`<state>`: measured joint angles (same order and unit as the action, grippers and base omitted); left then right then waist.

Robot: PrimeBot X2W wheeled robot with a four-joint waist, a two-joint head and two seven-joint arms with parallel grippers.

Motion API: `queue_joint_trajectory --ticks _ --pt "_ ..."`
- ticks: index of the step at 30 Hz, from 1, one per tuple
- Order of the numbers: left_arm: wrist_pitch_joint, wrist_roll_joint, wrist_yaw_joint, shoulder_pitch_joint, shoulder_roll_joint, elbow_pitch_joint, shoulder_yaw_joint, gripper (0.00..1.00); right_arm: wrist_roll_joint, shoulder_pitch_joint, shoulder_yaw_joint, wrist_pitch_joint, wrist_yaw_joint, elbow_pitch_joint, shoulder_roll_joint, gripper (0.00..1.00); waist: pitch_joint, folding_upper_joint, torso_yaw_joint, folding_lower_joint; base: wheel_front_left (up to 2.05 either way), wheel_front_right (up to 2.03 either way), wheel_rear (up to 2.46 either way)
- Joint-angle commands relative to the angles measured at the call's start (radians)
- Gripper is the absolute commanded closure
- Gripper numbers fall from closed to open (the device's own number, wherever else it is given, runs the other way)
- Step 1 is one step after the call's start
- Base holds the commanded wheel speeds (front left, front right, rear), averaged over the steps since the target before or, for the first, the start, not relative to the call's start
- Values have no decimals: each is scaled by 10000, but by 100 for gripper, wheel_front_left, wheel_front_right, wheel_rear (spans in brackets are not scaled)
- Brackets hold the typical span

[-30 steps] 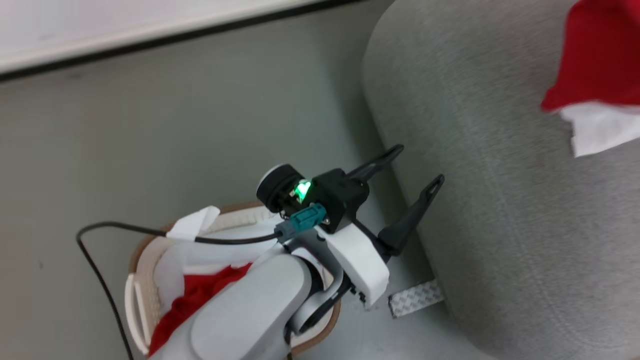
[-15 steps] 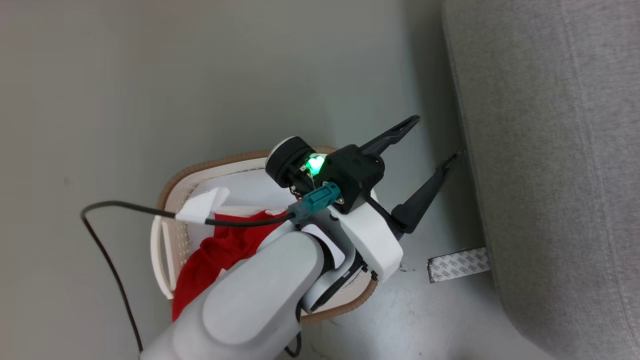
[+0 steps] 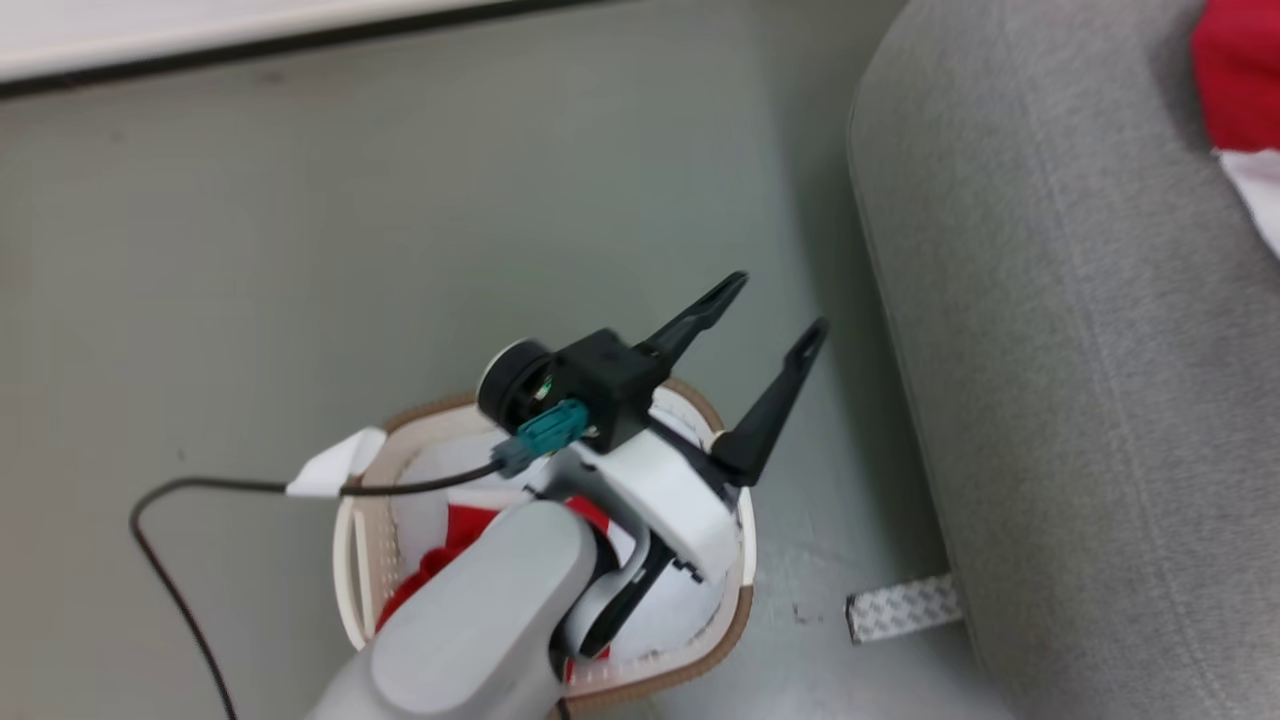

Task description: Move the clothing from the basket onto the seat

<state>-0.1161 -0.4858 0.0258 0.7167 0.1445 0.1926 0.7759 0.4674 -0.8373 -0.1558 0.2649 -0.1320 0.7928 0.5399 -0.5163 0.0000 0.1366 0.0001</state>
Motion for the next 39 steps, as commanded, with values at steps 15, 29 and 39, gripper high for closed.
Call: queue_joint_trajectory --ticks 15,29,39 --pt "-1189 -1006 763 -2781 1046 578 -1099 0 -1691 3811 1249 -10 25 -3382 -1674 0 3367 0 -685 -1 0 0 0" --pt "-1485 -809 1196 -5183 1421 519 -2789 0 -2532 6506 872 -8 25 -4366 -3357 0 4982 0 -1232 -1 0 0 0" --pt "-1483 36 791 -6702 883 181 -4435 0 -2873 7666 1010 -8 25 -4452 -4226 0 5320 0 -1041 -1 0 0 0"
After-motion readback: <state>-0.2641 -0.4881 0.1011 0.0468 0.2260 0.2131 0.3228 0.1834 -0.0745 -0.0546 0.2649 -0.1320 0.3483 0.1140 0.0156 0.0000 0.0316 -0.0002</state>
